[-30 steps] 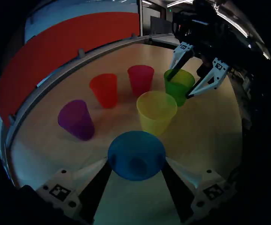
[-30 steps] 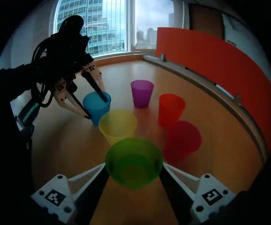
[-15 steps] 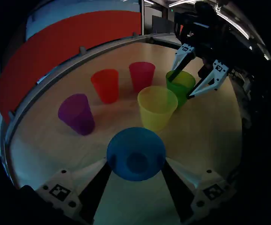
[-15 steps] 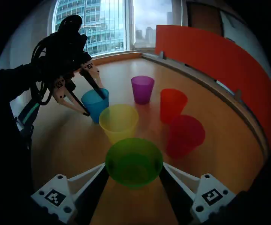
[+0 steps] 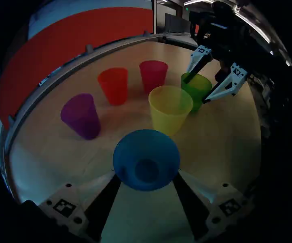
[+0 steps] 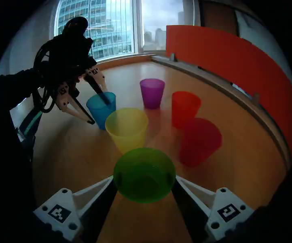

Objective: Pour water

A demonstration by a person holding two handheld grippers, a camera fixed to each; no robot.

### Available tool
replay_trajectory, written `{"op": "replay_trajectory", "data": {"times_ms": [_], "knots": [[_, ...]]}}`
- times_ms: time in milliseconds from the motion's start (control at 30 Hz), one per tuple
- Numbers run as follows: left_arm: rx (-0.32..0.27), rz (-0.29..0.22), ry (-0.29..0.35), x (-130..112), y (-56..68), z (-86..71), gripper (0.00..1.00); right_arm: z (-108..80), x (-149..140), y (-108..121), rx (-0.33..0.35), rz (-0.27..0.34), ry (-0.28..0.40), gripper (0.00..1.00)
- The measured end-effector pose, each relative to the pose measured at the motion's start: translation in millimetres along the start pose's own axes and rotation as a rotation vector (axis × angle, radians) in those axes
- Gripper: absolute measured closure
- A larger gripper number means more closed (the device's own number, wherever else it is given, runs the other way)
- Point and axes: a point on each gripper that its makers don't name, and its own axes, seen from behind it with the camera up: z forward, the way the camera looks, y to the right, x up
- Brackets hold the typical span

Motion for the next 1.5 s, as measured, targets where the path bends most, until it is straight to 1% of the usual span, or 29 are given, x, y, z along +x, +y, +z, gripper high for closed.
{"op": "replay_trajectory", "data": {"times_ms": [400,467,533,767,1067,1500], "knots": [[0.001,-0.003,-0.033,-13.8,4.8,1.5,0.14,-0.6,-2.8,-1.0,-0.007,0.005,0.001,0.09],[0.001,-0.004,-0.035,-14.8,5.5,1.3,0.14,-0.8,-3.3,-0.5,-0.011,0.007,0.000,0.06],[0.002,-0.007,-0.036,-15.5,5.5,0.8,0.14,-1.1,-4.2,0.5,-0.016,0.010,-0.002,0.01],[0.005,-0.017,-0.039,-18.8,4.6,-3.6,0.14,-4.2,-9.3,1.4,-0.027,0.021,-0.009,0.00],[0.026,-0.035,-0.037,-26.4,2.0,-15.5,0.14,-17.0,-21.6,2.6,-0.051,0.033,-0.013,0.00],[0.071,-0.080,-0.033,-47.9,-1.3,-31.1,0.14,-39.4,-38.0,0.5,-0.089,0.056,-0.002,0.00]]}}
